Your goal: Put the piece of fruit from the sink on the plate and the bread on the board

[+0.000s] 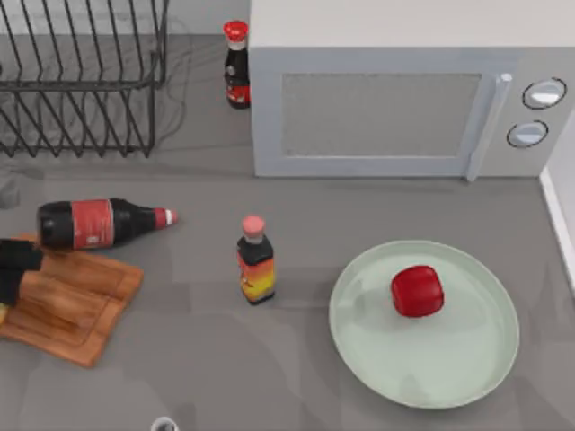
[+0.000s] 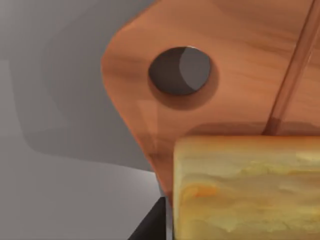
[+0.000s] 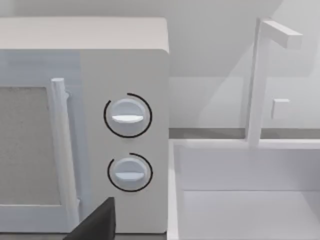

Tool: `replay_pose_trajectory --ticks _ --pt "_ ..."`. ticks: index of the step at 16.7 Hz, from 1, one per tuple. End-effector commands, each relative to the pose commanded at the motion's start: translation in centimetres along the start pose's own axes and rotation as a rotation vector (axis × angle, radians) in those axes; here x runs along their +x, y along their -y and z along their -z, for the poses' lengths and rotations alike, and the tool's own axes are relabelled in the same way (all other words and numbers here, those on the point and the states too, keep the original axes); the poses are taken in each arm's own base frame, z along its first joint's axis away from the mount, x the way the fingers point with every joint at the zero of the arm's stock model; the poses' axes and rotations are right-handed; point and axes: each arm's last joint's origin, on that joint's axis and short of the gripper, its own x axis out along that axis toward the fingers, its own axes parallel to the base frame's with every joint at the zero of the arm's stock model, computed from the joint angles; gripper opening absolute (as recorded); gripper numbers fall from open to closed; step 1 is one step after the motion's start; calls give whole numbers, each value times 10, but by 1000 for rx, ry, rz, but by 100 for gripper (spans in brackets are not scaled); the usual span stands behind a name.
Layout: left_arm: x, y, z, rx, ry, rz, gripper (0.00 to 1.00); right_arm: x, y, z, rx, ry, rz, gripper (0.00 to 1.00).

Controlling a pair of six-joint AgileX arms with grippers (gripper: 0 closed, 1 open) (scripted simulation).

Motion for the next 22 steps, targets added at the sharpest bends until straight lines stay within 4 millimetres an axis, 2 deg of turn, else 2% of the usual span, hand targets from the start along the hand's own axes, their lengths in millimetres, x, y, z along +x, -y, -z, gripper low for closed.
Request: replay_pose_trajectory --ticks 4,5,12,15,18,22 --pt "0 0 0 0 0 0 2 0 0 0 0 0 0 100" --pt "0 0 0 0 0 0 0 0 0 0 0 0 0 100" --pt "0 0 0 0 0 0 0 0 0 0 0 0 0 100" --pt "-10 0 -2 -1 17 0 0 0 0 0 0 0 0 100" --pt "-36 -1 -7 0 26 -2 0 0 0 0 0 0 0 100" --pt "-76 1 -4 -1 -21 11 0 0 0 0 0 0 0 100"
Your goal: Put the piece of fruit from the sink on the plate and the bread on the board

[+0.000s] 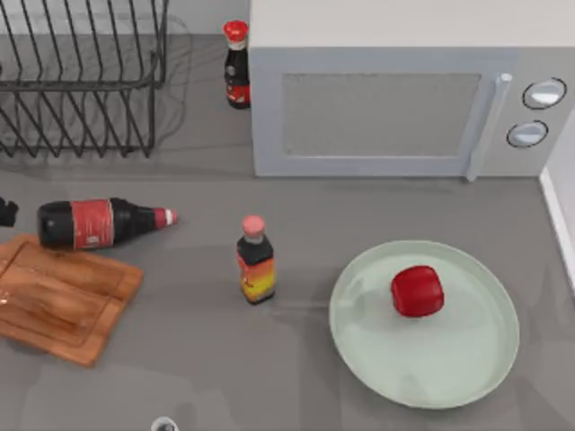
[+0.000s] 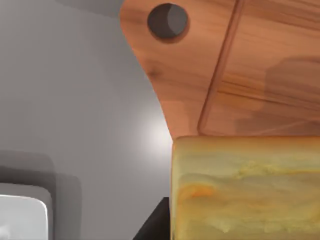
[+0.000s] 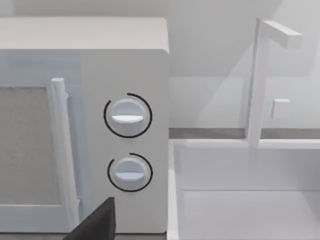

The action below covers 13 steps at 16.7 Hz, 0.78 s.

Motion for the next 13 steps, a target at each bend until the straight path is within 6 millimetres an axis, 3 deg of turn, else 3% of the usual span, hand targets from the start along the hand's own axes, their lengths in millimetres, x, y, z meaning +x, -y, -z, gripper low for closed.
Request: replay_pose_trajectory --ticks 2,4,9,13 --pt "-21 1 2 0 19 -6 0 0 0 0 0 0 0 100" --pt "-29 2 3 0 33 -9 0 0 0 0 0 0 0 100" --pt "-25 3 1 -9 30 -9 0 0 0 0 0 0 0 100" --pt "-7 23 -11 -49 31 -15 0 0 0 0 0 0 0 100"
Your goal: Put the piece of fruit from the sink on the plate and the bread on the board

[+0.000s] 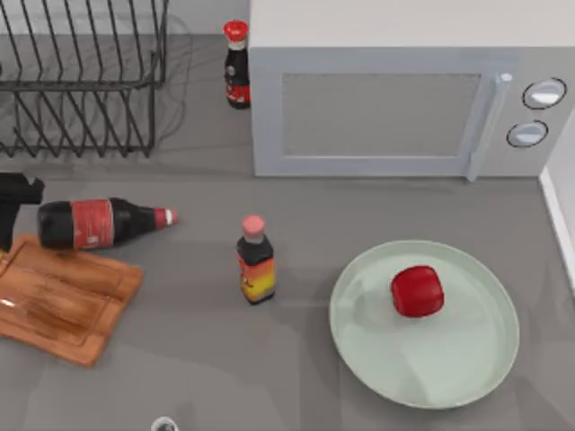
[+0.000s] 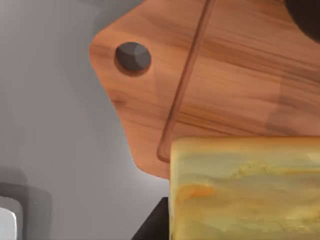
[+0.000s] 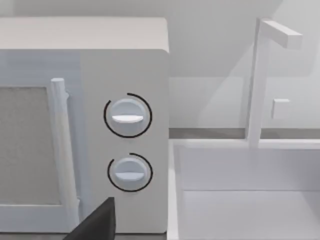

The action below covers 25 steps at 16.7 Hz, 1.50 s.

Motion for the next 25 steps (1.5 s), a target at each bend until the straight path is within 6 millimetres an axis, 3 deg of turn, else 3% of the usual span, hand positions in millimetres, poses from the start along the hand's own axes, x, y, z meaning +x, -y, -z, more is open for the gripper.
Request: replay_pose_trajectory --ticks 6,12,18,25 --pt "27 30 -10 -54 -10 -19 0 0 0 0 0 0 0 100" --pt "27 29 -6 -50 -15 -17 0 0 0 0 0 0 0 100" --pt "52 31 3 -39 -59 -18 0 0 0 0 0 0 0 100" --pt "71 29 -8 -53 -11 -19 0 0 0 0 0 0 0 100"
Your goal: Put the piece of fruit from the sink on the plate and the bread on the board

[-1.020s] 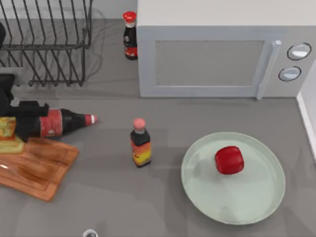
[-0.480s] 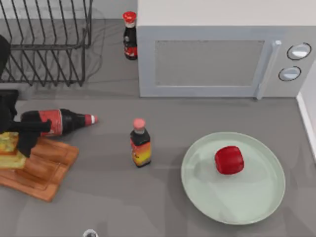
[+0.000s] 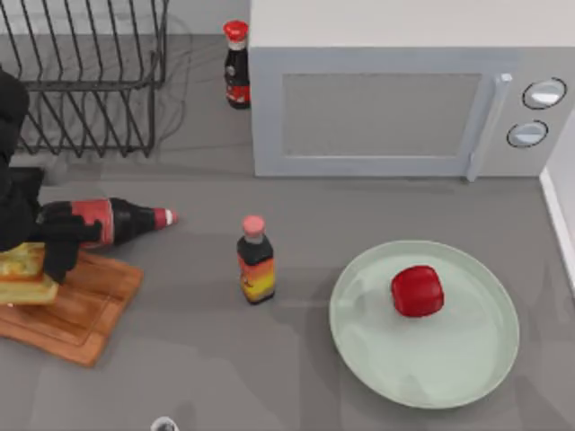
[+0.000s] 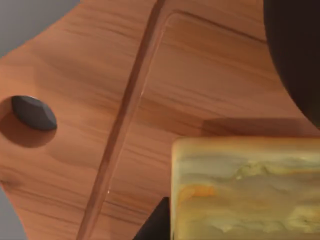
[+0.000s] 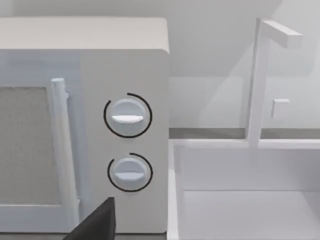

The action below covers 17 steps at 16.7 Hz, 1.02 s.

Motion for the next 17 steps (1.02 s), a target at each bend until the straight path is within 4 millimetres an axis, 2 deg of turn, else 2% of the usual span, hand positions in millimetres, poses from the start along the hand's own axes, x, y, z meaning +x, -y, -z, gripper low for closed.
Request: replay_pose_trajectory --ticks 4,17 --pt "1 0 0 0 0 0 0 0 0 0 0 0 0 100" --pt "1 0 0 0 0 0 98 0 0 0 0 0 0 100"
